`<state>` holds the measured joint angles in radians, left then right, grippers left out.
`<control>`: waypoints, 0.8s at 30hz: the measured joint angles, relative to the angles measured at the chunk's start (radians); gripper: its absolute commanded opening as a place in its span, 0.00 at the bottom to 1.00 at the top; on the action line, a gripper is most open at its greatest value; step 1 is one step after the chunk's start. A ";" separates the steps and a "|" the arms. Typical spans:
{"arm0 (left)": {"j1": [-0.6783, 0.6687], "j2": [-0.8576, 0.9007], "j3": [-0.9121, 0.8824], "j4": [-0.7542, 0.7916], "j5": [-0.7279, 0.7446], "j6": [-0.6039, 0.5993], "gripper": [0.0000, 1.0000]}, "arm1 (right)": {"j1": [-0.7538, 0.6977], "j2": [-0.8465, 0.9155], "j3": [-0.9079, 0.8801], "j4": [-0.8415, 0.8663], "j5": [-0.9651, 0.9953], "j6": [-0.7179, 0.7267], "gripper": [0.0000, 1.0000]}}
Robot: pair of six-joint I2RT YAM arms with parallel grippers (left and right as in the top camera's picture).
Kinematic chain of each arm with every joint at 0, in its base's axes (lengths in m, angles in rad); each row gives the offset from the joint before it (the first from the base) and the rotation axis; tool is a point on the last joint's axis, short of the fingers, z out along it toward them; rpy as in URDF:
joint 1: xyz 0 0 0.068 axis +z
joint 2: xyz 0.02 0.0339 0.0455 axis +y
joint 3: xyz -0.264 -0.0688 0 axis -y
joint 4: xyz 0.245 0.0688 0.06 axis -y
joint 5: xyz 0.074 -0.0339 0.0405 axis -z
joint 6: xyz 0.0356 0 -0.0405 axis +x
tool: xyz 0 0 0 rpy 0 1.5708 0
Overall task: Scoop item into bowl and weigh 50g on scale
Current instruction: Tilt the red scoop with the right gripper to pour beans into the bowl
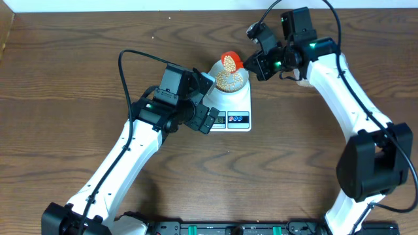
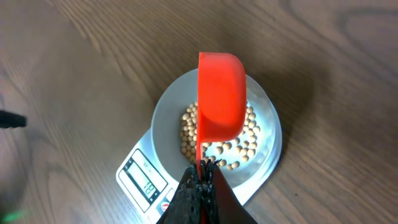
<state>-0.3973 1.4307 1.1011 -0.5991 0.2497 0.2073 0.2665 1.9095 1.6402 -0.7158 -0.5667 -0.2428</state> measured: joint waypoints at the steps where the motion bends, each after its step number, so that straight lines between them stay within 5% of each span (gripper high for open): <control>1: 0.000 0.000 0.000 0.000 0.000 0.000 0.98 | 0.000 -0.008 0.000 -0.003 0.001 -0.006 0.01; 24: 0.000 0.000 0.000 0.000 0.000 0.000 0.98 | 0.043 -0.032 0.001 -0.035 0.093 -0.061 0.01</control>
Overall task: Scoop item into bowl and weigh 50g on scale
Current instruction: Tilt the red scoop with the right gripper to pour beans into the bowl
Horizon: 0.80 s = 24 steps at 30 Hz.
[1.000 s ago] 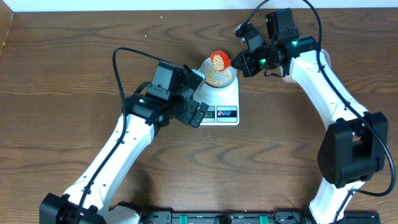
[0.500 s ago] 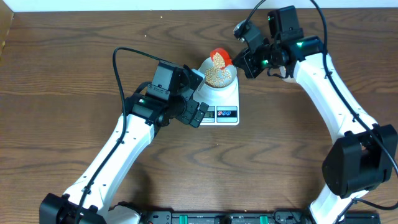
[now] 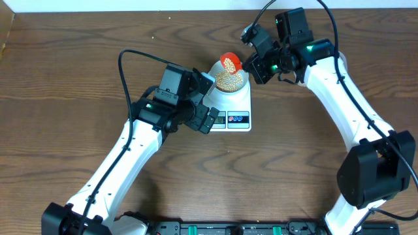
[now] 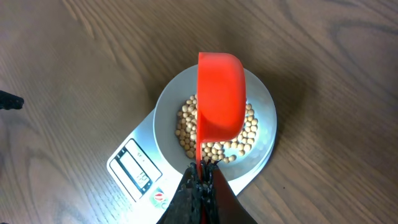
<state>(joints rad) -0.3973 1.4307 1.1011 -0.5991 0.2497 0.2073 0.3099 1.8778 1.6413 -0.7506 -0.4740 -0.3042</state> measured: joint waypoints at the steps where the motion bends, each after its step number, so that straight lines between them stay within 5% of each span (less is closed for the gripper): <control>1: 0.000 0.000 0.000 0.000 0.000 0.000 0.98 | 0.000 0.000 0.000 0.000 0.000 -0.005 0.01; 24: 0.000 0.000 0.000 0.000 0.000 0.000 0.98 | 0.000 0.000 0.000 -0.042 0.038 -0.301 0.01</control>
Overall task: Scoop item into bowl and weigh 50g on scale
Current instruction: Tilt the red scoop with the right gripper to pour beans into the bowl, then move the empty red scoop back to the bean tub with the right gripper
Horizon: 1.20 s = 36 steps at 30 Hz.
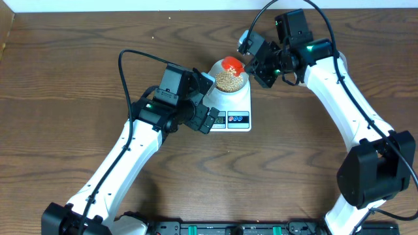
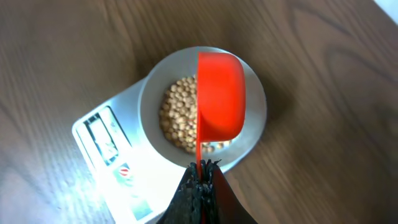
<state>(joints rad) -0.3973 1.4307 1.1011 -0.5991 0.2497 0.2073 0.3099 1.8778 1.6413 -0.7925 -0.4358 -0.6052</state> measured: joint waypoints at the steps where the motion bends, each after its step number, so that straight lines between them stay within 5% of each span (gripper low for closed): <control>1: 0.000 0.000 0.000 0.000 0.000 0.000 0.98 | 0.000 0.000 0.000 0.000 0.009 -0.013 0.01; 20: 0.000 0.000 0.000 0.000 0.000 0.000 0.98 | 0.000 -0.030 0.000 0.004 0.030 -0.052 0.01; 36: 0.000 0.000 0.000 0.000 0.000 0.000 0.98 | -0.170 -0.168 0.000 0.018 -0.112 0.140 0.01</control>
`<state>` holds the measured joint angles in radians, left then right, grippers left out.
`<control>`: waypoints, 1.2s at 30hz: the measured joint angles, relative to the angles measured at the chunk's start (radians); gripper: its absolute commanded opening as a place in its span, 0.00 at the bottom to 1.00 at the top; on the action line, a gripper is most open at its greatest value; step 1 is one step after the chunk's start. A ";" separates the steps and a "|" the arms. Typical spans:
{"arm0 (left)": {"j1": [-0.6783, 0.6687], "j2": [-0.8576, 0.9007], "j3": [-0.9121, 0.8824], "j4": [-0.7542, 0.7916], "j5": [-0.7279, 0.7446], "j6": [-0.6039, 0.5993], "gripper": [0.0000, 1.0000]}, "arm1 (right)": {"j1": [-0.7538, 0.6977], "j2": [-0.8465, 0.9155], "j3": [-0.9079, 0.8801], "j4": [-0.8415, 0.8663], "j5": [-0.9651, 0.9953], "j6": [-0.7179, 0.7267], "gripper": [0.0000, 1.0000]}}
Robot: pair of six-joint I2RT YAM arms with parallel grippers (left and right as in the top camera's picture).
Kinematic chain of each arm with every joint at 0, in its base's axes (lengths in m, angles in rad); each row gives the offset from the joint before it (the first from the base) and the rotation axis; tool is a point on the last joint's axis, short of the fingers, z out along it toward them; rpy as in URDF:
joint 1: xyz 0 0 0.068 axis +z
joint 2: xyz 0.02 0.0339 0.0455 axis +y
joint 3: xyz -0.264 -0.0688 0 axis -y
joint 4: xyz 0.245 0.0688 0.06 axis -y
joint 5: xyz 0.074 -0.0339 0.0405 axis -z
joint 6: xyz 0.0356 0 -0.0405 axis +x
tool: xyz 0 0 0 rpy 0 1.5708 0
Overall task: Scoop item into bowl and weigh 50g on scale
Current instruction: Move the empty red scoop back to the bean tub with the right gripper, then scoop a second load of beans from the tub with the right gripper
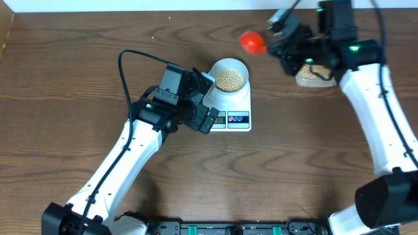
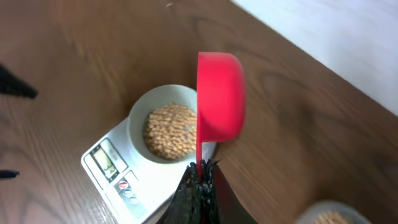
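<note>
A white bowl full of tan beans sits on the white scale, whose display and buttons face the front; the bowl and scale also show in the right wrist view. My right gripper is shut on the handle of a red scoop, held in the air to the right of and behind the scale. From the wrist the scoop is seen edge-on. My left gripper hangs beside the scale's left edge, its fingers spread and empty.
A second container of beans stands at the back right, partly under my right arm; its rim shows at the bottom right of the wrist view. The table's far edge runs just behind the scoop.
My right gripper has moved with the red scoop from over the bowl to the right and back, higher above the table. The left arm has not moved.
The right gripper held the red scoop tilted over the bowl on the scale, with beans lying in the bowl. At the following moments the pile of beans was fuller and the scoop still above it. Now the scoop is clear of the scale, toward the back right.
</note>
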<state>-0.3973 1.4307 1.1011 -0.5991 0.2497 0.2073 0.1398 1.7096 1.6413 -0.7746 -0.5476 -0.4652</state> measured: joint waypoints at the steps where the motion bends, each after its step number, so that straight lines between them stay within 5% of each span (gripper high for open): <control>1: 0.000 0.000 0.000 0.000 0.000 0.000 0.98 | -0.026 -0.003 0.000 -0.002 -0.006 0.022 0.01; 13: 0.000 0.000 0.000 0.000 0.000 0.000 0.98 | -0.335 -0.005 -0.005 -0.077 0.114 0.195 0.01; 36: 0.000 0.000 0.000 0.000 0.000 0.000 0.98 | -0.345 0.196 -0.050 -0.096 0.324 0.220 0.01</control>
<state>-0.3973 1.4307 1.1011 -0.5991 0.2501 0.2073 -0.2054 1.9057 1.5917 -0.8707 -0.2237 -0.2455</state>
